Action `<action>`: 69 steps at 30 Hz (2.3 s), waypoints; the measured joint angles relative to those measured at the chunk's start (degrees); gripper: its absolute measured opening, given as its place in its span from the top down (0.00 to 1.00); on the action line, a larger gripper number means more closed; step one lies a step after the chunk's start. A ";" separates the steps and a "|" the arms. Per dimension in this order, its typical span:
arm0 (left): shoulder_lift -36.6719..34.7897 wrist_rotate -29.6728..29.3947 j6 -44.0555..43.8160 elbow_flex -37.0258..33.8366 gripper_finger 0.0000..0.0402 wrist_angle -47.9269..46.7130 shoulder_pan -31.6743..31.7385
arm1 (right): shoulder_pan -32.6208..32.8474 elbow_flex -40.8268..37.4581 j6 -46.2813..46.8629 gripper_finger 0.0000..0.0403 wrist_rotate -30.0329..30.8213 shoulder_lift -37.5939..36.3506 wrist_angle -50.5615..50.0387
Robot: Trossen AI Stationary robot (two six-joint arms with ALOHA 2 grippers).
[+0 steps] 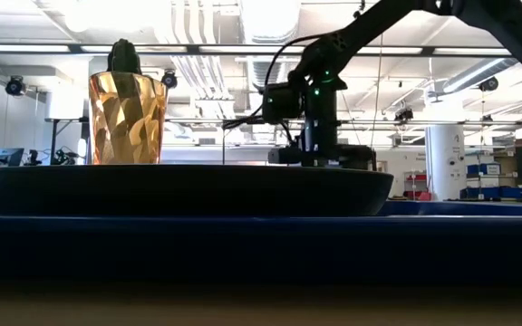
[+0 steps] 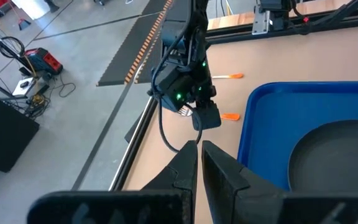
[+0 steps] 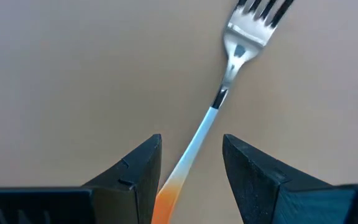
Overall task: Pick and place plate/cup/fork/spoon on tray
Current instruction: Put the orange fork on the blue serving tray to the right side of the black plate
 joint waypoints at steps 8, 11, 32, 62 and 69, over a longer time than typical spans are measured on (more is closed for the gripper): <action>-0.13 0.20 -0.09 0.00 0.98 -1.97 0.00 | -0.32 -0.22 -0.17 0.60 -0.66 1.83 0.15; -0.20 0.24 -0.11 0.00 0.98 -1.97 0.00 | -0.45 -0.22 -0.15 0.61 -0.86 2.11 0.28; -0.39 0.79 -0.37 0.00 0.98 -2.03 -0.02 | 0.60 -0.45 -4.09 0.98 2.21 -4.13 -2.62; -0.39 0.74 -0.42 0.00 0.98 -1.98 0.00 | 46.13 -1.81 66.16 0.98 10.46 -12.82 -11.90; -0.39 0.82 -0.23 0.00 0.98 -1.97 0.00 | 50.17 -1.81 74.63 0.98 8.21 -9.09 -7.14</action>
